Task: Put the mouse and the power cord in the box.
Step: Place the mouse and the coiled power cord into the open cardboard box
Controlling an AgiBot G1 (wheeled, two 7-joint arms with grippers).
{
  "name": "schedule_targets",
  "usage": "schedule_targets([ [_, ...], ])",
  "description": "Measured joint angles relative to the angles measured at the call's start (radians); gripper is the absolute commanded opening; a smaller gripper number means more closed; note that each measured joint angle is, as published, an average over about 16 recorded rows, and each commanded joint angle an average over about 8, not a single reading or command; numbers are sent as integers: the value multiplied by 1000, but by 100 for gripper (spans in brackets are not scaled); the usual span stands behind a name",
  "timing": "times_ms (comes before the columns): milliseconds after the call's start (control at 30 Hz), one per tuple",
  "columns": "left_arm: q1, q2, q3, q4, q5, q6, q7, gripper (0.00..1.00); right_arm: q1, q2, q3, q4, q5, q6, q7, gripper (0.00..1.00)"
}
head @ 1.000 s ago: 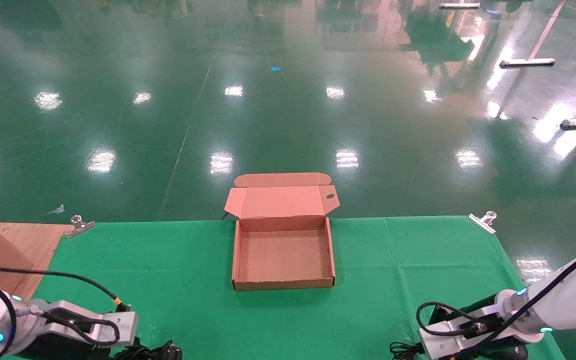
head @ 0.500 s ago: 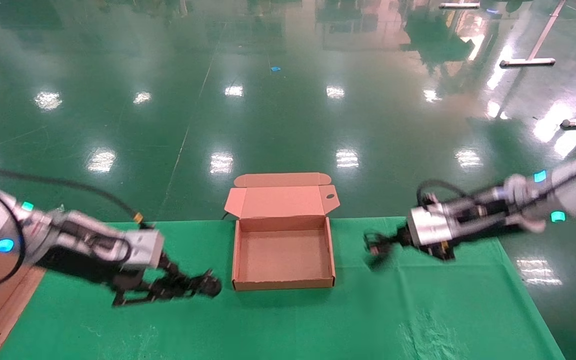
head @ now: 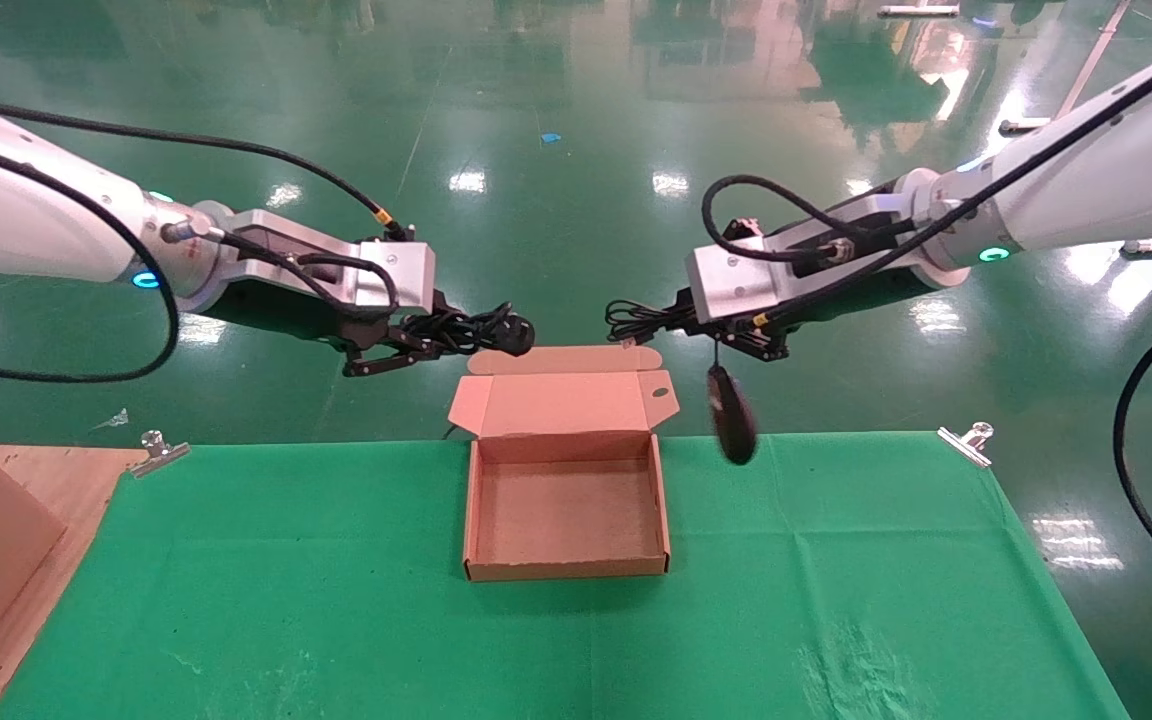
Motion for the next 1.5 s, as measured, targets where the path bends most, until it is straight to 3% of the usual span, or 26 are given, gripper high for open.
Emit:
schedule_targets([
  [233, 46, 40, -7, 5, -10, -82, 37, 0, 21, -7, 8, -11, 12, -6, 1, 0],
  [467, 174, 79, -12, -50, -37, -225, 64, 0, 33, 8, 16, -23, 25, -43, -10, 0],
  [833, 401, 101, 80, -240, -68, -445, -50, 0, 6, 30, 21, -43, 32, -79, -43, 0],
  [867, 414, 102, 95, -256, -69, -459, -66, 6, 0, 31, 21, -44, 32, -77, -46, 0],
  [1100, 465, 99, 192, -332, -82, -528, -157, 93, -40, 31, 21, -51, 32, -41, -62, 0],
  [1133, 467, 99, 204, -338, -86, -535, -166, 100, -46, 30, 21, -52, 32, -33, -63, 0],
  [1500, 460, 97, 308, -367, -135, -575, -225, 100, -81, 10, 25, -48, 38, 54, -64, 0],
])
